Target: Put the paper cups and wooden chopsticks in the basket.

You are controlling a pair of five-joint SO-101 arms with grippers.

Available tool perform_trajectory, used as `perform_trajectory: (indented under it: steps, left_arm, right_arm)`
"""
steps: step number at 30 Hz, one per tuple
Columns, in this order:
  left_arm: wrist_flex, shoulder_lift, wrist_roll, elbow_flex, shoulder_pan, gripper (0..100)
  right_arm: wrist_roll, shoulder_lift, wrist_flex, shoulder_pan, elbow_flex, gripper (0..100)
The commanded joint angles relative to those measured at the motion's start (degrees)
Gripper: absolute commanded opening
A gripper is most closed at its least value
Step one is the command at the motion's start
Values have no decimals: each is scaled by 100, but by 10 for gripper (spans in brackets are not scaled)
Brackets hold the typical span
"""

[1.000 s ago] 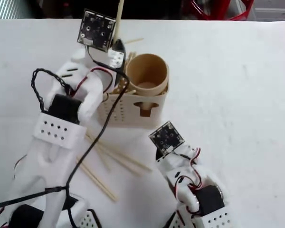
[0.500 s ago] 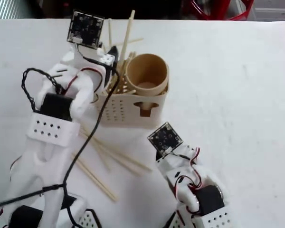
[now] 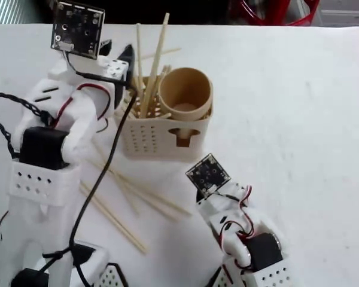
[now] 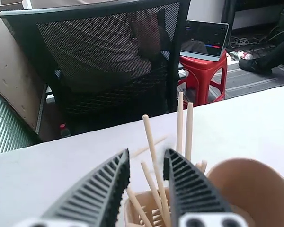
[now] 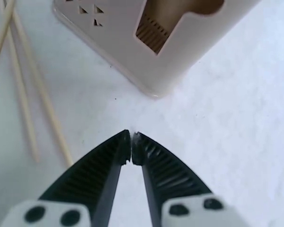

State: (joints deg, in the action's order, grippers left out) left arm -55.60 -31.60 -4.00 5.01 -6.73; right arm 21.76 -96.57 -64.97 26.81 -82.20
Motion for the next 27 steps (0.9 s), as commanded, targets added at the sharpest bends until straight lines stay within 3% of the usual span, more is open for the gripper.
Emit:
perform_trajectory:
  steps: [1,7,13,18,27]
  left_arm:
    - [396,-22,18,-167,-171,135]
    - [695,1297,-281,-800,-910,133]
    - [642,2659,-290,-1793,-400,132]
    - [422,2747,-299,-1846,66,132]
    - [-879,1903,-308,-2084,136,132]
  right_arm:
    - [44,40,110,-13,70,18]
    - [53,40,110,-13,62,18]
    - [53,40,110,-13,62,18]
    - [53,40,110,-4,70,18]
    - [62,40,110,-4,70,18]
